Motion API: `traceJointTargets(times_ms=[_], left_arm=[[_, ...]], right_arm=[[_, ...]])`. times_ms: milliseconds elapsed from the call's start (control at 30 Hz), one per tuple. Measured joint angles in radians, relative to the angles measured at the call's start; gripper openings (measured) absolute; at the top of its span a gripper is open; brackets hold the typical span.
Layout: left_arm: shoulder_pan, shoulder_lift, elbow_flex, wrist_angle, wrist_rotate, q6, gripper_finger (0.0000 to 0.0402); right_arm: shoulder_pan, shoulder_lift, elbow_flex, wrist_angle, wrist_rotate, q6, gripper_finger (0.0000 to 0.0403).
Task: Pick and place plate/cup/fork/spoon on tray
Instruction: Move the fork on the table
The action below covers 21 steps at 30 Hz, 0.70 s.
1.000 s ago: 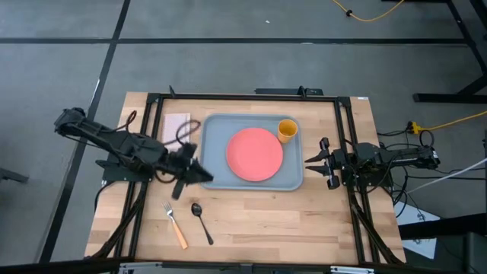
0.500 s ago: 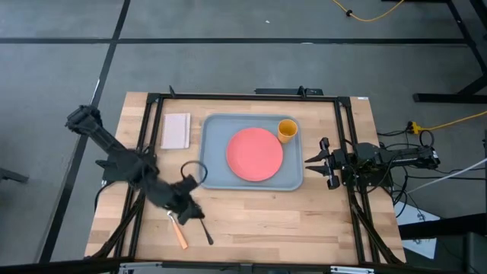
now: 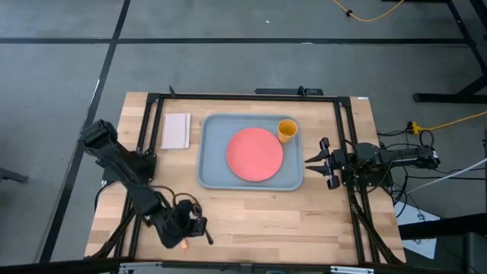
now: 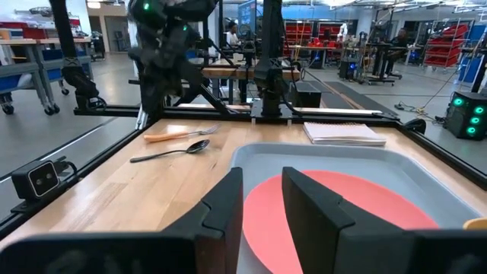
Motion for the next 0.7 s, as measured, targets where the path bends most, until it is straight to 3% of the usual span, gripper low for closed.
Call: traceJointTargets(times_ms=[167, 467, 700], left_arm=[[-0.005, 0.070, 0.000, -0.004, 0.019, -0.032, 0.0039], [-0.002, 0.080, 0.000, 0.000, 0.029, -0.006, 0.0039], [-0.033, 0.080, 0.000, -0.095, 0.322, 0.205, 0.0039]], right_arm=[[0.000, 0.000, 0.000, 0.000, 0.000, -0.029, 0.0099], [0.000, 0.000, 0.000, 0.000, 0.000, -0.028, 0.0099], [0.000, 0.000, 0.000, 0.000, 0.000, -0.029, 0.0099]])
